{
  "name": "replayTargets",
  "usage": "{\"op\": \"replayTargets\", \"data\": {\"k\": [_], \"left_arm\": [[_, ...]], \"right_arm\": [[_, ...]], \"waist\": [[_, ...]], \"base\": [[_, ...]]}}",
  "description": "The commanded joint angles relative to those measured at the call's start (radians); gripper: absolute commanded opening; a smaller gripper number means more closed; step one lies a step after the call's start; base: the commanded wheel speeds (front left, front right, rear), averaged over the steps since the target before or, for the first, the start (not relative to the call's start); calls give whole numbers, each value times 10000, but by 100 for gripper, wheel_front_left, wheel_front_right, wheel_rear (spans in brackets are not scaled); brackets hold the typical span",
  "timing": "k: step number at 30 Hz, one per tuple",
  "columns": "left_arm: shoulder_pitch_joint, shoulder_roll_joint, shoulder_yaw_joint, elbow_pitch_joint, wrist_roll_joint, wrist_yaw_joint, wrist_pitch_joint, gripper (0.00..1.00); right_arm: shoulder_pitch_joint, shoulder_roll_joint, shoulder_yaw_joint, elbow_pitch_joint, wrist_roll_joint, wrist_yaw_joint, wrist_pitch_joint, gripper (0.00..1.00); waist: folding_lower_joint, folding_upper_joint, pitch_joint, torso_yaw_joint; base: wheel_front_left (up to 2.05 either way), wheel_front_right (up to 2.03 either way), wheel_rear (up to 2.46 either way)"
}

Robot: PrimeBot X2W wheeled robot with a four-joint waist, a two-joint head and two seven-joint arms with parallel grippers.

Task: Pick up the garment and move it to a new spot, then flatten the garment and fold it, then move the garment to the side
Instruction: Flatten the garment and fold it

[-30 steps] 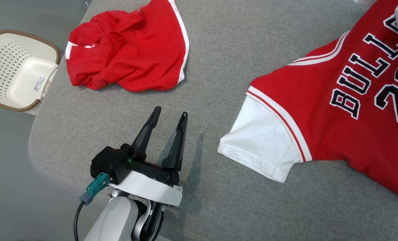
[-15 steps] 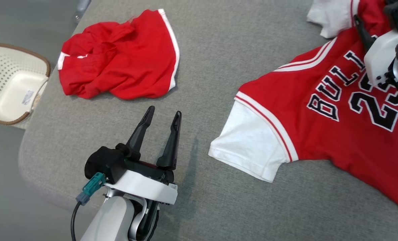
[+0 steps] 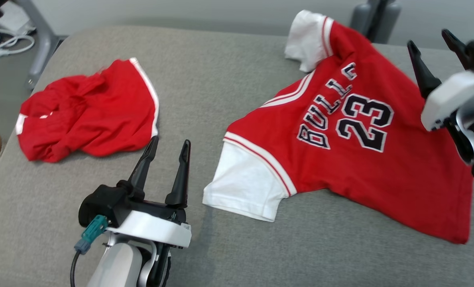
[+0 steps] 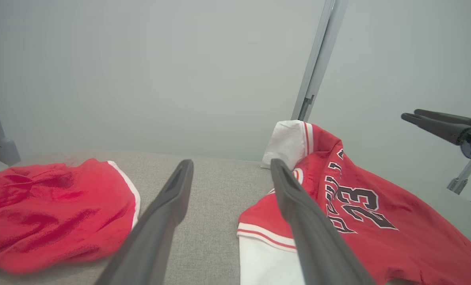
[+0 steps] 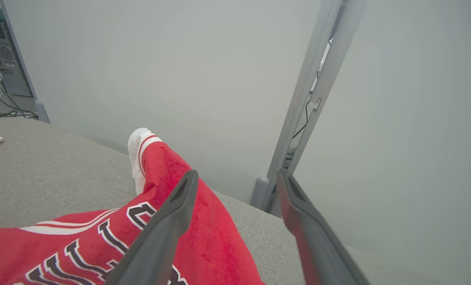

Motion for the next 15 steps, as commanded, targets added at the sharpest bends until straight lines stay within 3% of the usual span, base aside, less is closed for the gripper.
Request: {"op": "replayTargets", "data": {"k": [1, 3, 4, 8, 15], "left_arm": [[143, 47, 144, 27, 73, -11, 3, 100], [267, 47, 267, 34, -14, -22, 3, 100], [393, 39, 385, 27, 84, -28, 3, 100], [618, 47, 582, 57, 259, -88, 3, 100], [897, 44, 791, 267, 427, -78, 3, 100]], "right_arm": [[808, -142, -791, -648, -217, -3, -50, 100], [1798, -203, -1631, -1407, -711, -3, -49, 100], [2798, -160, -2601, -2208, -1188, -3, -51, 100], [4805, 271, -4550, -3853, -2085, -3, -52, 100], [7350, 1512, -6572, -6175, -3198, -3, -51, 100]], "waist": [[0, 0, -628, -655], [0, 0, -830, -861], [0, 0, -1010, -1078], [0, 0, -1262, -1434], [0, 0, -1508, -1730]], "base": [[0, 0, 0], [0, 0, 0], [0, 0, 0], [0, 0, 0], [0, 0, 0]]}}
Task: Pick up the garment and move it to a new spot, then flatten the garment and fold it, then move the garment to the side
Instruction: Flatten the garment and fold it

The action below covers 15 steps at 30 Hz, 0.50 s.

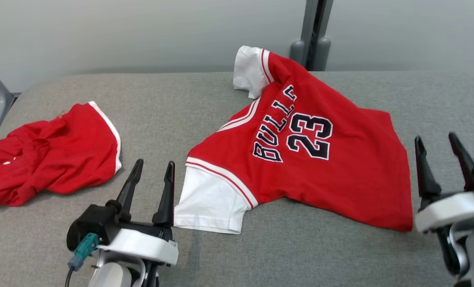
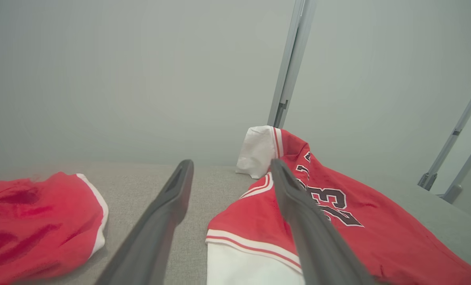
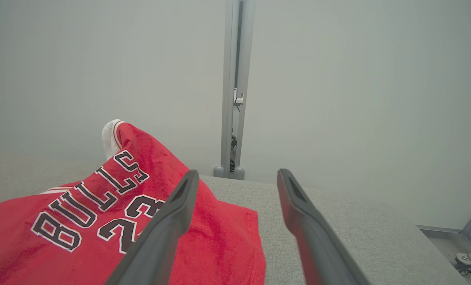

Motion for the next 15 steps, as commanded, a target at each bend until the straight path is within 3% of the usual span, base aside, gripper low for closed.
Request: {"op": "replayTargets", "data": {"k": [1, 8, 15], "left_arm": [[150, 42, 45, 105, 83, 30, 3, 100], [383, 44, 2, 549, 351, 175, 3, 100], [498, 42, -58, 740, 473, 132, 3, 100]], "right_arm": [[313, 159, -204, -269, -152, -3, -52, 100], [1701, 1197, -1148, -1179, -504, -1, -53, 100], [2001, 1441, -1162, -1193, -653, -3, -53, 100]], "waist": [[0, 0, -139, -116], [0, 0, -355, -234], [0, 0, -425, -248]], "base": [[0, 0, 0], [0, 0, 0], [0, 0, 0]]}}
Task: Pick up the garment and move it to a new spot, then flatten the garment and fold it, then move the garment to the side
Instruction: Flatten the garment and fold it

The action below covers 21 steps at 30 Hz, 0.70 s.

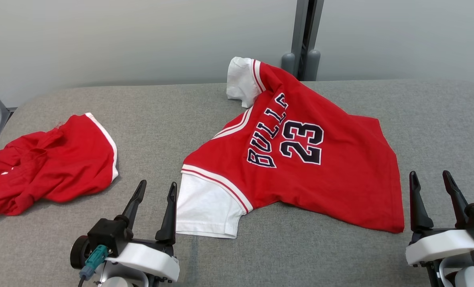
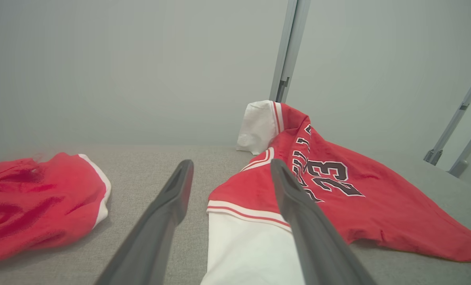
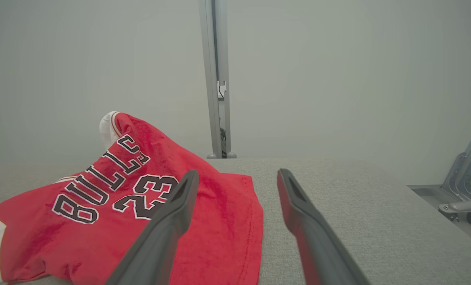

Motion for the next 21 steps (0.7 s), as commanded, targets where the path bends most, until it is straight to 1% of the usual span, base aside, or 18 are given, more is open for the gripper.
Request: {"op": "replayTargets", "data": {"k": [1, 6, 12, 14, 17, 21], "left_arm": [[90, 42, 30, 33, 83, -16, 3, 100], [104, 41, -87, 367, 138, 21, 3, 100], [-122, 44, -428, 1892, 274, 155, 3, 100], [-243, 48, -501, 2570, 308, 315, 3, 100], [-596, 44, -517, 3181, 41, 469, 3, 100], [-929, 47, -532, 3808, -240, 613, 3, 100]], "right_arm": [[96, -8, -47, 0, -23, -3, -53, 100], [138, 48, -59, 64, -32, -3, -53, 100], [118, 72, -69, -2, -172, -3, -53, 100], [99, 76, -68, -16, -194, -3, -53, 100], [16, 84, -80, -42, -219, -3, -54, 100], [-23, 84, -161, -103, -601, -3, -54, 100]], "waist": [[0, -1, -12, 6], [0, -1, -38, 7], [0, -1, 50, -130], [0, -1, 110, -207], [0, -1, 240, -317], [0, -1, 416, -441]], "base": [[0, 0, 0], [0, 0, 0], [0, 0, 0], [0, 0, 0], [0, 0, 0], [0, 0, 0]]}}
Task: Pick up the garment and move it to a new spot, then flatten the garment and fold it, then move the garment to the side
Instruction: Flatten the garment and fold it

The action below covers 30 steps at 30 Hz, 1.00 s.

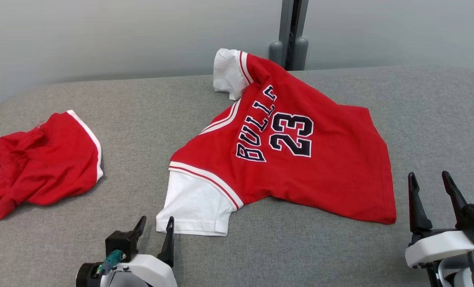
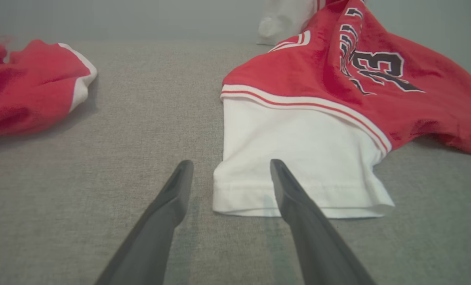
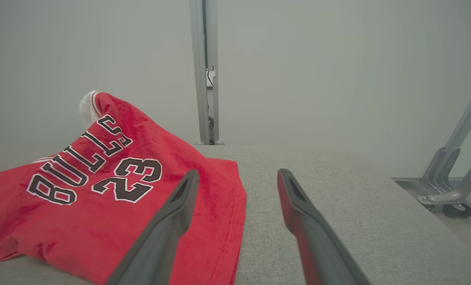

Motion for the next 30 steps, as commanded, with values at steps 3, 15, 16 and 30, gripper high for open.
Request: {"op": "replayTargets", "data": {"k": [3, 15, 16, 30], "left_arm": [[-412, 44, -32, 492, -270, 81, 3, 100], [-991, 48, -577, 1952, -843, -83, 5, 100], [-1014, 46, -606, 1990, -864, -89, 5, 100], [-513, 51, -291, 198, -899, -553, 3, 0]], "right_arm": [[-63, -26, -207, 90, -116, -3, -54, 100], [-155, -23, -440, 588, 48, -3, -54, 100], [-158, -25, -448, 603, 56, -3, -54, 100], [-120, -28, -493, 2379, 1087, -3, -54, 100]], "waist": [[0, 0, 159, -108], [0, 0, 283, -237], [0, 0, 277, -234], [0, 0, 95, 265]], "base": [[0, 0, 0], [0, 0, 0], [0, 0, 0], [0, 0, 0]]}}
